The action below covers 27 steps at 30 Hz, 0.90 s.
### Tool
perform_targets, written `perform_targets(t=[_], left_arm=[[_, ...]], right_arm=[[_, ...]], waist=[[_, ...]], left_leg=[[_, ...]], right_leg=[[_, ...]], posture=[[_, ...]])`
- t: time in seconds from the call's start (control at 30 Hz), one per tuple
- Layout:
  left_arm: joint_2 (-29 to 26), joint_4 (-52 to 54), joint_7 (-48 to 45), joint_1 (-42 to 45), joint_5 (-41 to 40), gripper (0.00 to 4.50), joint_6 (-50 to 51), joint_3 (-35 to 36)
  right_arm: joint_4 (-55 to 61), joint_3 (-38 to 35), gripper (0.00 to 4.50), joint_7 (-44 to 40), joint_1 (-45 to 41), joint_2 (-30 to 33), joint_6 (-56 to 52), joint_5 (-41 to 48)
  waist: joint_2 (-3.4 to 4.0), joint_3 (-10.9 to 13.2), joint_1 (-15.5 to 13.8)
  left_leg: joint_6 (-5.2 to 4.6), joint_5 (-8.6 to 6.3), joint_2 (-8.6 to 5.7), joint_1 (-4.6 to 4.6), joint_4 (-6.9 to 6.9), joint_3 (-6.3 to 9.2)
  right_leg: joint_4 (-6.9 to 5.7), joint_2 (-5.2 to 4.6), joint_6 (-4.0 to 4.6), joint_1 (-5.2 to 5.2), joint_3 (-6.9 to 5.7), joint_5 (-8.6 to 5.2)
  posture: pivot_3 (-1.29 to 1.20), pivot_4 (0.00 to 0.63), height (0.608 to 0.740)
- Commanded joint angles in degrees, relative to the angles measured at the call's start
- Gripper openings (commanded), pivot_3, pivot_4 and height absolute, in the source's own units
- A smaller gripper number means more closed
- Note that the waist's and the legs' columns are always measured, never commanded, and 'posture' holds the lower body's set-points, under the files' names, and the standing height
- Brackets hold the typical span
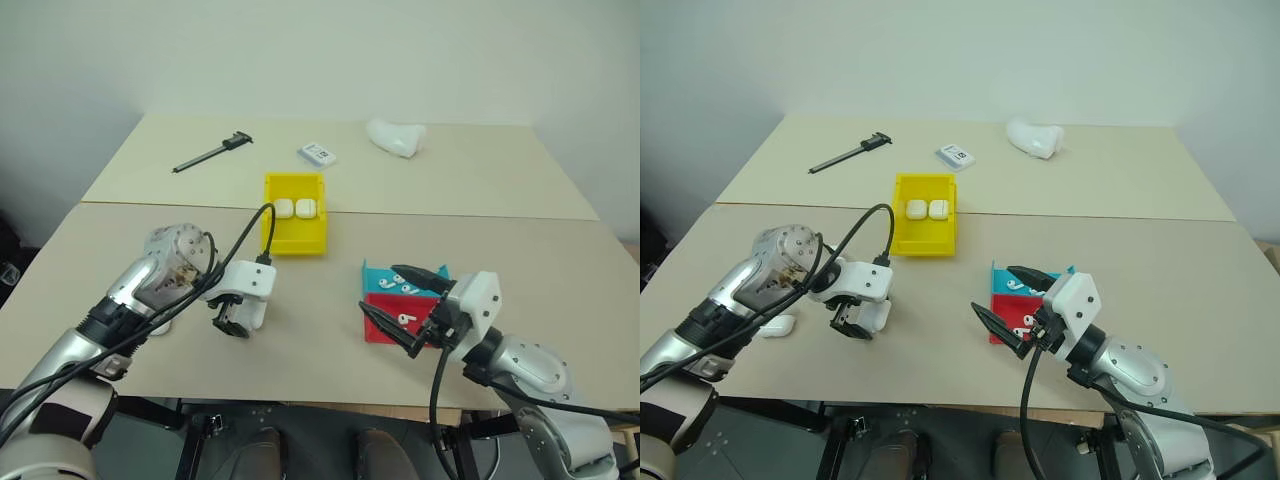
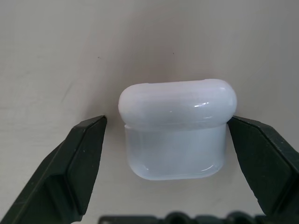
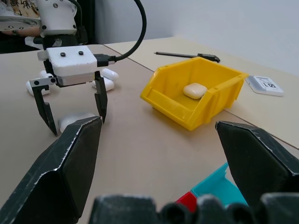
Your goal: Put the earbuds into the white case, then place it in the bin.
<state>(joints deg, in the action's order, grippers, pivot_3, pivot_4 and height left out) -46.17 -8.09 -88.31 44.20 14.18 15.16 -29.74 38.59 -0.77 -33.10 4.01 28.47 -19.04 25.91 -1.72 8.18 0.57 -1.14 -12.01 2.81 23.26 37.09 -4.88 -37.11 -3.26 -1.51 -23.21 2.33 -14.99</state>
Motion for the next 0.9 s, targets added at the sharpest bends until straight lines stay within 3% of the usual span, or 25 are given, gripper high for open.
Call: perform_targets(t=[0.03, 0.9], left_arm=[[-0.63, -0.78, -0.42, 1.01, 1.24, 4.47, -1.36, -0.22], [-2.68, 0.64, -1.71, 0.63, 2.64, 4.47, 2.13, 0.33]], right_arm=[[2.30, -0.77, 4.50, 0.50, 0.13, -0.18, 0.50, 0.47], [0.94, -0.51, 4.50, -0.48, 1.07, -0.66, 2.07, -0.01]], waist=[[0.00, 0.00, 0.11], [0.00, 0.00, 0.27]], left_leg=[[0.00, 0.00, 0.01, 0.00, 0.00, 0.00], [0.00, 0.00, 0.03, -0.01, 0.00, 0.01]], right_leg=[[0.00, 0.01, 0.00, 0.00, 0.00, 0.00], [-0.01, 0.05, 0.00, -0.02, 0.01, 0.00]], posture=[[0.00, 0.150, 0.740], [0.00, 0.150, 0.740]])
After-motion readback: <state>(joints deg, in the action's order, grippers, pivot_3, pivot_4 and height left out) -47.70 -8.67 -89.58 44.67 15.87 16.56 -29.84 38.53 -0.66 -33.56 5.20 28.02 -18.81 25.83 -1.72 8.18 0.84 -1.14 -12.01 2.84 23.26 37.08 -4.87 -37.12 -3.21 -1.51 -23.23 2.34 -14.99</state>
